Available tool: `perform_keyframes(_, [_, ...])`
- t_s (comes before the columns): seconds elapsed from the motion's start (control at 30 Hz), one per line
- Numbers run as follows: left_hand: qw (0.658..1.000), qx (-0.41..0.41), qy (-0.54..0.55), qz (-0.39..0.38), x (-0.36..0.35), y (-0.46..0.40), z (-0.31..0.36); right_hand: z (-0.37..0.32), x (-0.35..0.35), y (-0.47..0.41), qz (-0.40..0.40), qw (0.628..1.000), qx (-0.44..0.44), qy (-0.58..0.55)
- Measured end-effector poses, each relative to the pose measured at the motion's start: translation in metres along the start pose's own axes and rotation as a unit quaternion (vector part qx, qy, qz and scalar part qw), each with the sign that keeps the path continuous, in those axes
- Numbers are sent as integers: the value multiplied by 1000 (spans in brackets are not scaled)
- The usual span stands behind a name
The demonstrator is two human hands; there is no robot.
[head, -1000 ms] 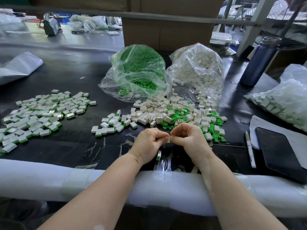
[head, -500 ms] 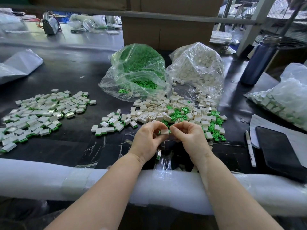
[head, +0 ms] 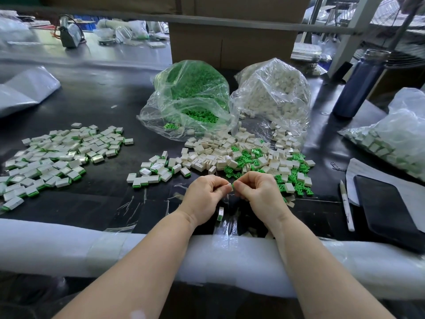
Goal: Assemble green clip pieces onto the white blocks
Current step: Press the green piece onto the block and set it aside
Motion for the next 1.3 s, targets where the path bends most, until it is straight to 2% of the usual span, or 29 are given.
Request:
perform_keyframes(0.27, [998, -30, -46, -18, -1, 0, 2, 0, 2, 1, -23, 999, -6, 29])
perform_keyframes(0.47, [999, -12, 8, 30, -2, -2, 0, 1, 0, -1, 3, 998, 6, -55])
perform_keyframes(0.7, [999, -30, 10, 24, -4, -2, 0, 2, 0, -2, 20, 996, 2, -83])
perform_keyframes(0.9, [999, -20, 15, 46, 1, -4, -1, 2, 1, -1, -6, 994, 2, -110])
perform_keyframes(1.1, [997, -9, 65, 40, 1, -2, 2, 3, -1, -3, 9, 997, 6, -73])
perform_keyframes(1.3, [999, -6, 10, 33, 1, 0, 1, 1, -1, -1, -4, 1000, 0, -26])
Point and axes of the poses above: each hand's wrist, its own y-axis away from the middle knuckle, its own x-axis out of the back of the hand, z = x × y, the point moved 3 cm from there along -y, towards the middle knuckle, and after that the axes turned 7 degrees about -x, right-handed, at the moved point
